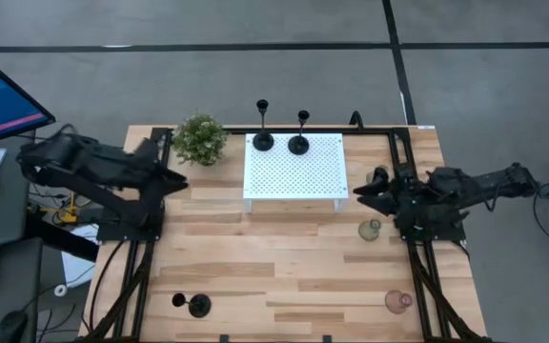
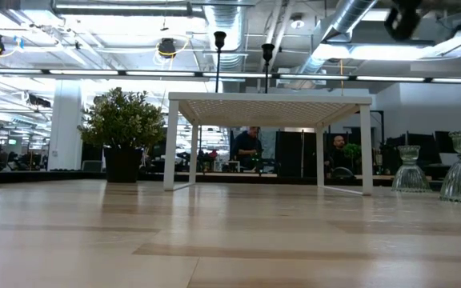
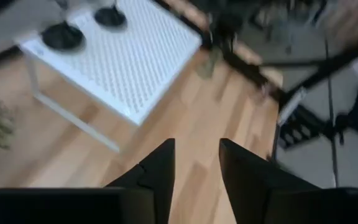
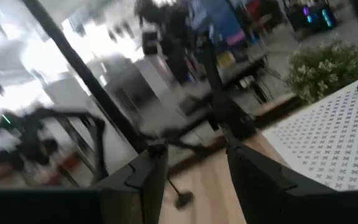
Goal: Pick & Place candle stick holders
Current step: Put the black candle holder on the shelf
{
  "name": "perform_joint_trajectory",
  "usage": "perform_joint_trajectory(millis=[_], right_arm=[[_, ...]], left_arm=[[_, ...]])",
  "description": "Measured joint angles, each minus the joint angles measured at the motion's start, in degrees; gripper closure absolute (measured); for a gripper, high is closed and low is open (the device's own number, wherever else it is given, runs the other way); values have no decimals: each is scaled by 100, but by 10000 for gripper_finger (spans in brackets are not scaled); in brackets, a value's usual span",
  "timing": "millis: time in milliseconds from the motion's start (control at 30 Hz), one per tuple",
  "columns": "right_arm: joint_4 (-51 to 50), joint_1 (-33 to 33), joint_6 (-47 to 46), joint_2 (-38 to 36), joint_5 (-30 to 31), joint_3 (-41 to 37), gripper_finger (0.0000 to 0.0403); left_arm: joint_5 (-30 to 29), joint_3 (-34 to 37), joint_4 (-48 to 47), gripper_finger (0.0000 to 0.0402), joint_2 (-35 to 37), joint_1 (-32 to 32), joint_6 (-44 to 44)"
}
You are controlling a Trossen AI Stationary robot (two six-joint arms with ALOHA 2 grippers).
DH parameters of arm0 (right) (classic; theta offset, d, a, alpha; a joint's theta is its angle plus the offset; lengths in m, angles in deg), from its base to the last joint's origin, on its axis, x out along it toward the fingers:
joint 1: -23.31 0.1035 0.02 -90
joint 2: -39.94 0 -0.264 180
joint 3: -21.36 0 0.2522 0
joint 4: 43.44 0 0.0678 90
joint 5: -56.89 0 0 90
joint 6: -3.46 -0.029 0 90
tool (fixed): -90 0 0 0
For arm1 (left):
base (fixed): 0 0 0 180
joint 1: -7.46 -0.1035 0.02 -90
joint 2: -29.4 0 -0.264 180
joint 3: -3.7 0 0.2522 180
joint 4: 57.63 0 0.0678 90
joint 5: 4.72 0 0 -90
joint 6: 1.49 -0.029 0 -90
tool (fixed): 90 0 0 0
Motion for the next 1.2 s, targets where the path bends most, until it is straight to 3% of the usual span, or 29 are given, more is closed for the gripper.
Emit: perform_joint_trajectory(millis=[167,267,367,567,867,1200], right_arm=[[-943,108,332,1202,-156,1081,244],[-977,222,495,1664,-443,1415,244],[-1006,343,510,1958,-526,1544,244],[-1009,537,462,2122,-588,1560,244],[-947,606,446,2064,-590,1571,244],[-914,601,447,2063,-592,1571,244]], left_arm=[[1379,517,-412,297,-165,5,489],[2372,1032,-571,295,-316,156,858],[2728,1508,-516,291,-459,460,1014],[2730,2300,-351,281,-562,1313,1664],[2685,3110,972,269,-612,2941,3018],[1543,3321,2124,268,-1429,4080,3672]])
